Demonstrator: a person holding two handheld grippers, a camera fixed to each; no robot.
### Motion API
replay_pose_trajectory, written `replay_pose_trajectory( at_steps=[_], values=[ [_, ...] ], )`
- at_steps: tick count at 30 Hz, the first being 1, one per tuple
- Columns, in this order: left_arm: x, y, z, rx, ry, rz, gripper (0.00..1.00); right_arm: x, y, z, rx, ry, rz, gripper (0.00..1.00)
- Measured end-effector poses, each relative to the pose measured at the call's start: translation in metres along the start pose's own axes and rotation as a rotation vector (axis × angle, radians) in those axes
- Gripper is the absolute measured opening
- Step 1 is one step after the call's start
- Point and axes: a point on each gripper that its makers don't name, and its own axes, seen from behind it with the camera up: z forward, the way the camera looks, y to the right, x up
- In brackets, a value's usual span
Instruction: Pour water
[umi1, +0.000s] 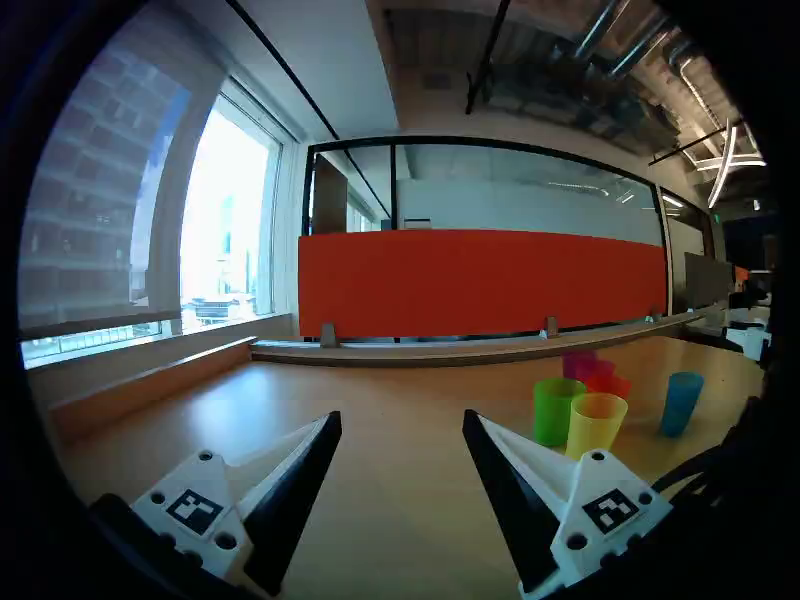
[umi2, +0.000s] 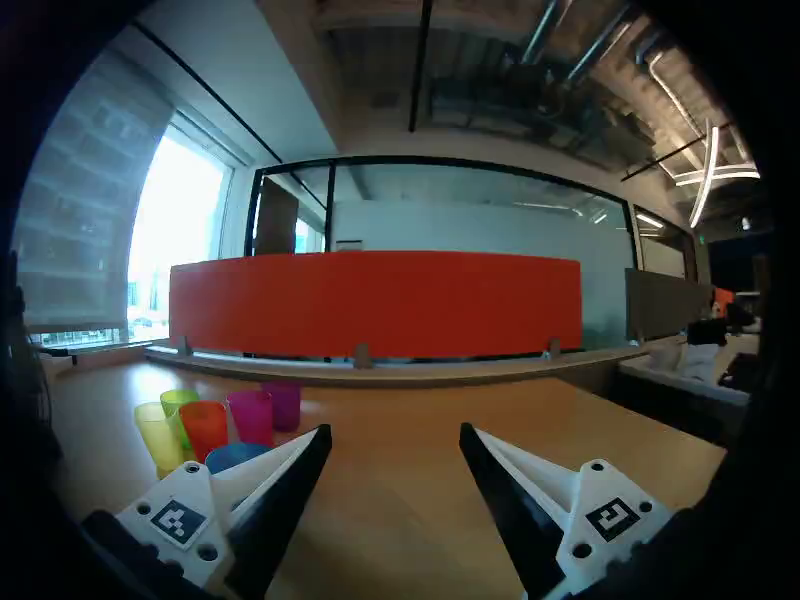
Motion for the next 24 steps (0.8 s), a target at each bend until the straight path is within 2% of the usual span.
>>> replay_pose_trajectory(
  at_steps=[6, 11, 16, 24],
  values=[
    [0.016, 0.013, 0.004, -0.041, 0.009, -0.014, 0.9, 0.038, -0.003, -0.004, 0.006, 0.013, -0.032, 0.99],
    [0.041, 0.024, 0.011, -0.102, 0.002, -0.027, 0.9, 0.059, -0.002, -0.003, 0.005, 0.0, -0.052, 0.99],
    [0.067, 0.028, 0.018, -0.144, 0.004, 0.0, 0.9, 0.076, -0.005, -0.003, 0.021, -0.004, -0.045, 0.99],
    [0.08, 0.04, 0.024, -0.223, -0.011, 0.025, 0.9, 0.085, -0.011, -0.002, 0.052, -0.009, -0.044, 0.99]
  ],
)
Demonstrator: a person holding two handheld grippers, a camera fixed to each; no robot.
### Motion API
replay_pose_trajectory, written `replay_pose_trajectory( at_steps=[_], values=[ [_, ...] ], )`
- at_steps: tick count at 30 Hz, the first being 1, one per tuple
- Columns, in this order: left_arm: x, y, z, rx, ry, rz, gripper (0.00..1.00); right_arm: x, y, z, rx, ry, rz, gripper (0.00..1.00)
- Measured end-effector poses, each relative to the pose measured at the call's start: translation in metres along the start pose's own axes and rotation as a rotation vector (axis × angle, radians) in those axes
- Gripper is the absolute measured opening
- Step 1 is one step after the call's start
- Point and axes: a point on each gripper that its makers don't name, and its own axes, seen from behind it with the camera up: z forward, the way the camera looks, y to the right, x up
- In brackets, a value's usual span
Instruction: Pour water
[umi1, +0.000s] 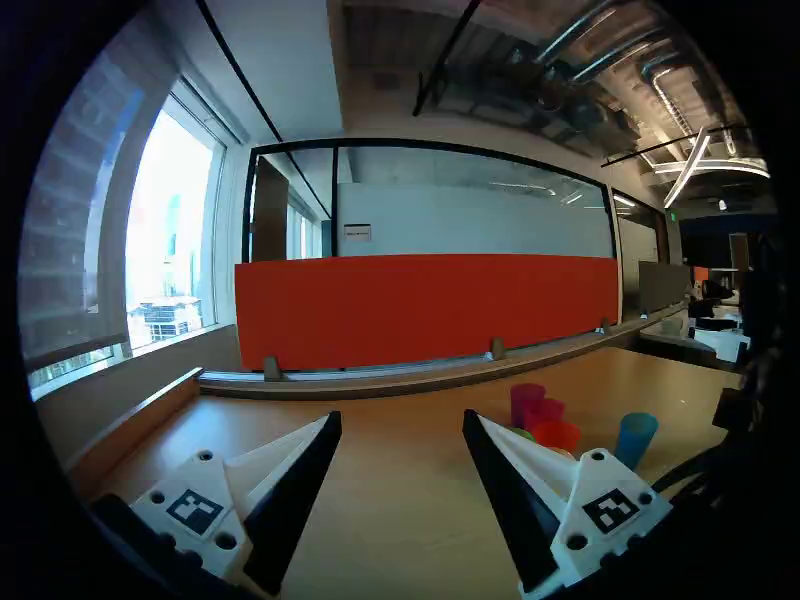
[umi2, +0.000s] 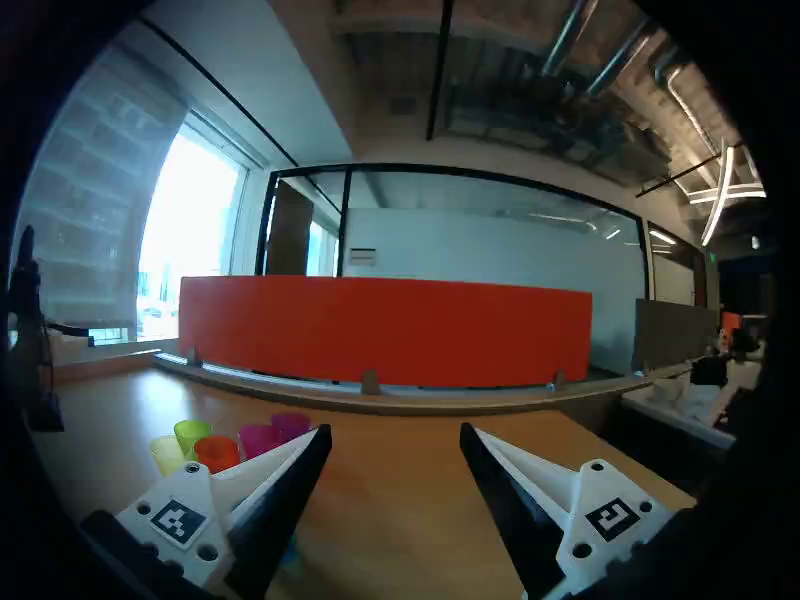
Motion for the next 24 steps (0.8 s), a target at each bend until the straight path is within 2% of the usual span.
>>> replay_pose_trajectory(
  at_steps=[3, 9, 15, 21, 24],
  values=[
    [-0.001, 0.003, 0.003, -0.031, -0.015, 0.013, 0.9, 0.001, -0.009, 0.0, 0.043, -0.01, -0.008, 0.99],
    [-0.007, 0.017, 0.013, -0.121, -0.066, 0.036, 0.89, -0.007, -0.025, 0.001, 0.148, -0.078, -0.043, 0.99],
    [-0.019, 0.031, 0.025, -0.222, -0.126, 0.023, 0.9, -0.02, -0.046, 0.001, 0.25, -0.162, -0.053, 0.99],
    [-0.021, 0.035, 0.034, -0.281, -0.167, 0.062, 0.9, -0.031, -0.065, -0.002, 0.351, -0.238, -0.083, 1.0],
    [-0.022, 0.038, 0.037, -0.3, -0.174, 0.07, 0.9, -0.034, -0.069, -0.002, 0.376, -0.263, -0.09, 1.0]
  ],
)
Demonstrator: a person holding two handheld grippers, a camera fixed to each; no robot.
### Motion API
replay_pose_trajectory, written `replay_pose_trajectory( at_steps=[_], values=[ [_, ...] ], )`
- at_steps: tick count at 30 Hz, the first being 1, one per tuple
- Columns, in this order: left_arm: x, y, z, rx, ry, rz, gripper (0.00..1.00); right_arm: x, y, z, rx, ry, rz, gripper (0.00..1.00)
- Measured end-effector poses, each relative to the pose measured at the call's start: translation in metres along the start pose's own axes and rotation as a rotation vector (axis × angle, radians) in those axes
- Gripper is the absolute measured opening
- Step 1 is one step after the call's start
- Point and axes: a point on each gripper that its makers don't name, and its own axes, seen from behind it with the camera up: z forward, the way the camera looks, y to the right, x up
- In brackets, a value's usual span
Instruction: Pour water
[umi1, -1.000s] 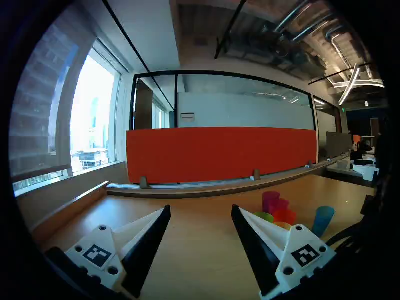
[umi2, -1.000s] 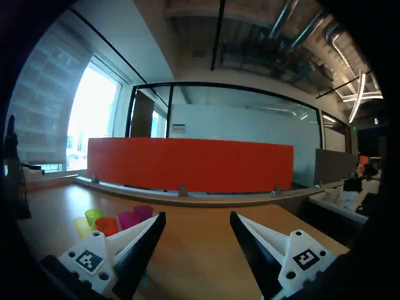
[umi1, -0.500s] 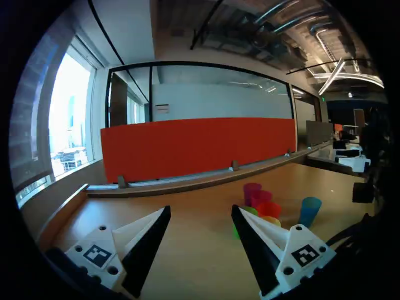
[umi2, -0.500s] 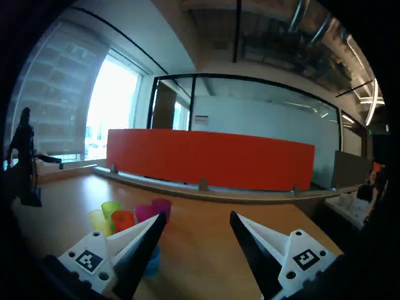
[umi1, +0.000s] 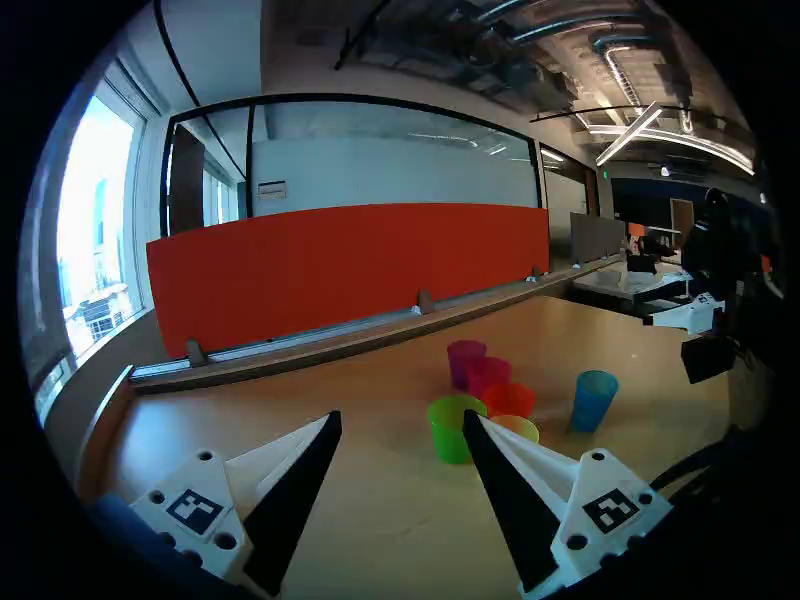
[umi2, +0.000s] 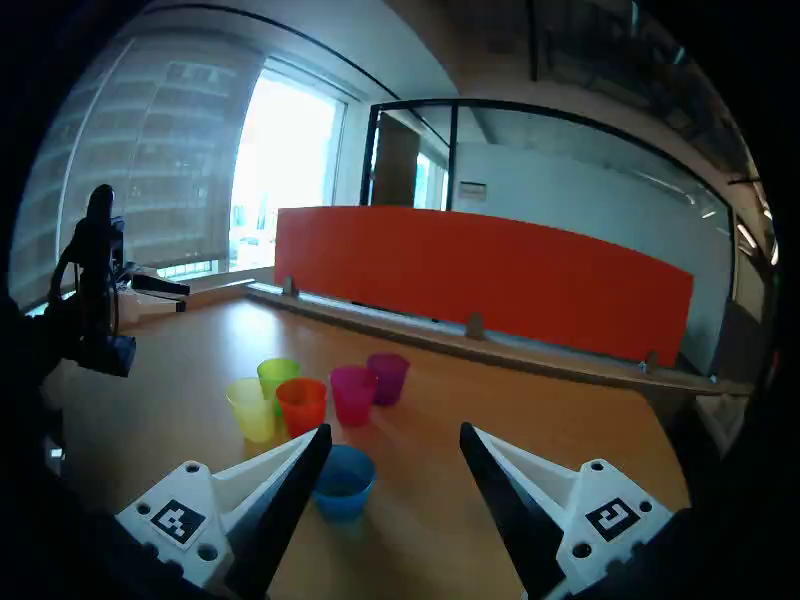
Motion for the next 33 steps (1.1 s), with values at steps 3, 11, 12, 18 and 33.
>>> replay_pose_trajectory(
  at_steps=[3, 11, 12, 18, 33],
  values=[
    [-0.001, 0.004, 0.003, -0.027, -0.009, -0.002, 0.9, -0.001, -0.001, 0.001, 0.014, -0.014, -0.002, 0.99],
    [-0.007, 0.009, 0.016, -0.076, -0.044, 0.019, 0.9, -0.005, -0.012, 0.004, 0.06, -0.045, -0.012, 1.0],
    [-0.008, 0.009, 0.018, -0.079, -0.05, 0.024, 0.9, -0.006, -0.013, 0.005, 0.065, -0.05, -0.015, 1.0],
    [-0.013, 0.014, 0.032, -0.119, -0.079, 0.063, 0.89, -0.01, -0.02, 0.01, 0.094, -0.078, -0.037, 1.0],
    [-0.049, 0.019, 0.076, -0.193, -0.192, 0.11, 0.9, -0.021, -0.031, 0.025, 0.142, -0.129, -0.059, 1.0]
  ],
)
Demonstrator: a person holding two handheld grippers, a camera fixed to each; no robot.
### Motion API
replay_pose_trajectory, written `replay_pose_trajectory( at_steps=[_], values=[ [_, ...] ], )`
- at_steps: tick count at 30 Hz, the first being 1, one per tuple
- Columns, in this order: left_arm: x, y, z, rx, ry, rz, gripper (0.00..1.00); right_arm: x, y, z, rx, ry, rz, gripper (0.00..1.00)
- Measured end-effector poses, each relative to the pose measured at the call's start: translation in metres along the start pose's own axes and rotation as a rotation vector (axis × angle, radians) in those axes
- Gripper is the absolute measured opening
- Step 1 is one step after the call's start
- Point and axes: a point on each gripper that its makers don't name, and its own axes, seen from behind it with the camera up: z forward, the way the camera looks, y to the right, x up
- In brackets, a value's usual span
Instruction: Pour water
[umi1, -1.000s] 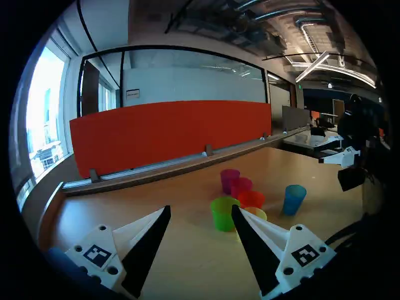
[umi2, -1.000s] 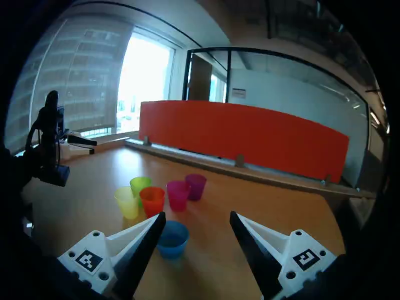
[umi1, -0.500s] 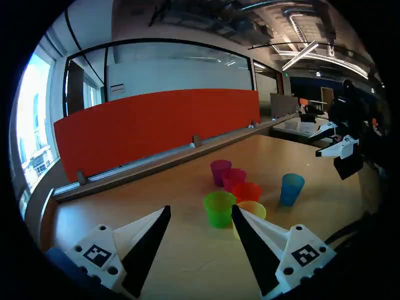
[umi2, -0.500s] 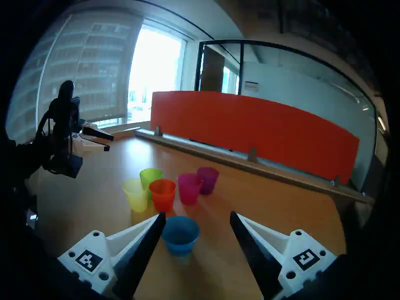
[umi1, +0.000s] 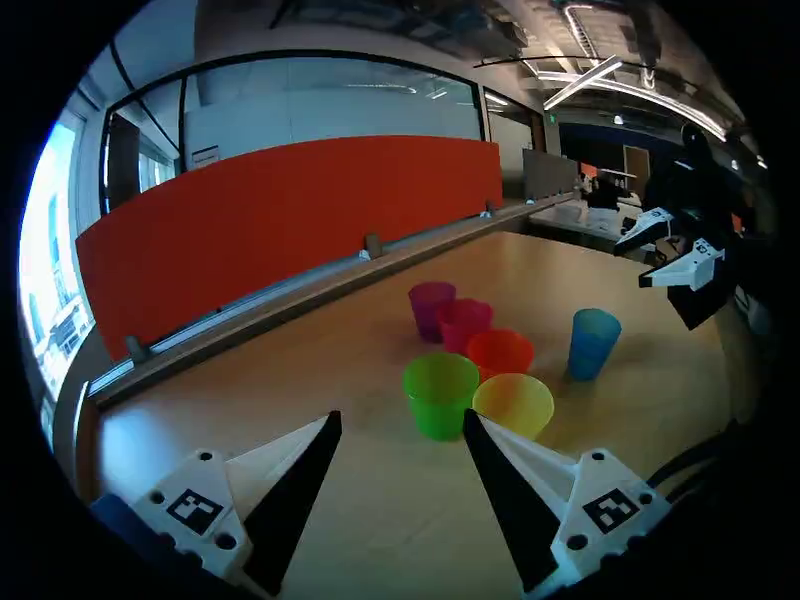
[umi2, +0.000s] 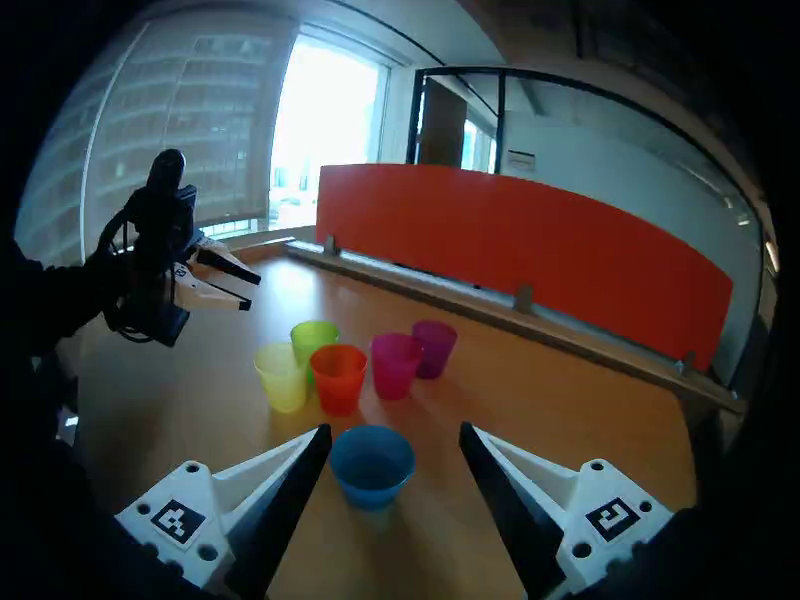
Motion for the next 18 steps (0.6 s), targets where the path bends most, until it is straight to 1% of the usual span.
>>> replay_pose_trajectory(
  at_steps=[6, 12, 18],
  values=[
    [-0.008, -0.004, 0.017, -0.006, -0.032, 0.002, 0.9, -0.001, -0.002, 0.004, 0.014, 0.0, 0.007, 1.0],
    [-0.018, 0.001, 0.032, -0.038, -0.068, 0.012, 0.9, -0.004, 0.0, 0.007, 0.016, -0.011, 0.007, 1.0],
    [-0.022, 0.003, 0.044, -0.051, -0.087, 0.023, 0.9, -0.005, 0.001, 0.009, 0.016, -0.013, 0.007, 0.99]
  ],
)
